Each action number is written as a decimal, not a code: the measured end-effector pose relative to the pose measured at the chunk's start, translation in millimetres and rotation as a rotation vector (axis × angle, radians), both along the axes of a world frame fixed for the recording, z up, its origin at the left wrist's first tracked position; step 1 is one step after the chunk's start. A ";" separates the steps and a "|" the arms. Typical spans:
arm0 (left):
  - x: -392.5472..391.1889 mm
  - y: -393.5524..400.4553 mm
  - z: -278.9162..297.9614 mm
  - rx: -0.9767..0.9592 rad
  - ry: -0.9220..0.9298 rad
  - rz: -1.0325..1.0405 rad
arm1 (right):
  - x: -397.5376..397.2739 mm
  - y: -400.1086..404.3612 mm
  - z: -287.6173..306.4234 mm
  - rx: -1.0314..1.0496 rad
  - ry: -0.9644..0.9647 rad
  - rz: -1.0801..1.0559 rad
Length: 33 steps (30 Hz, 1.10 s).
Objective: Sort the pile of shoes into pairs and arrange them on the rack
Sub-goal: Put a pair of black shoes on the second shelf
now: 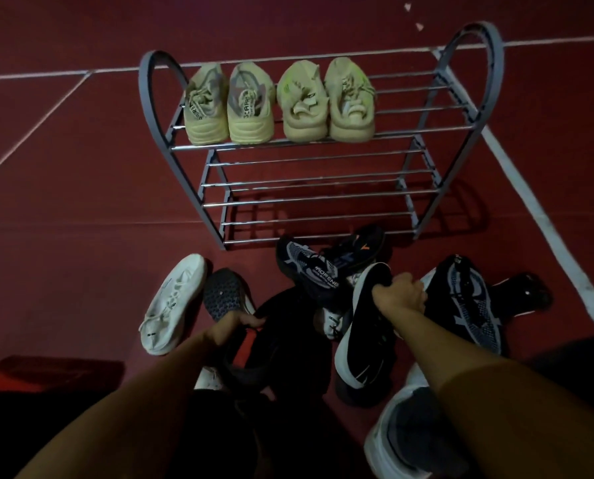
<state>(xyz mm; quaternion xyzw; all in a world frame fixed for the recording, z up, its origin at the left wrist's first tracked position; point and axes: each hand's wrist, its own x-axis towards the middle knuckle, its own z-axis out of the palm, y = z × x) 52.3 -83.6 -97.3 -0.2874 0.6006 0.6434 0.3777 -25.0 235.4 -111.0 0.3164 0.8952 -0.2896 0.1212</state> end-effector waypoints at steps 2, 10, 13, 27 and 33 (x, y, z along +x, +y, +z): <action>3.6 5.1 10.3 0.132 -0.081 -0.048 | 3.6 12.9 -6.9 -0.071 0.005 -0.150; -27.7 -4.5 8.2 0.168 0.279 0.302 | -4.6 17.8 -7.4 -0.145 -0.172 -0.216; -38.0 2.7 13.4 0.174 0.222 0.366 | -0.1 7.7 -10.5 -0.047 -0.292 -0.049; -0.9 21.0 -9.2 -0.100 -0.042 0.249 | 6.5 26.9 -22.8 -0.055 -0.449 -0.200; -4.0 38.4 12.4 -0.070 -0.074 0.183 | -1.2 40.6 -32.7 -0.388 -0.420 -0.348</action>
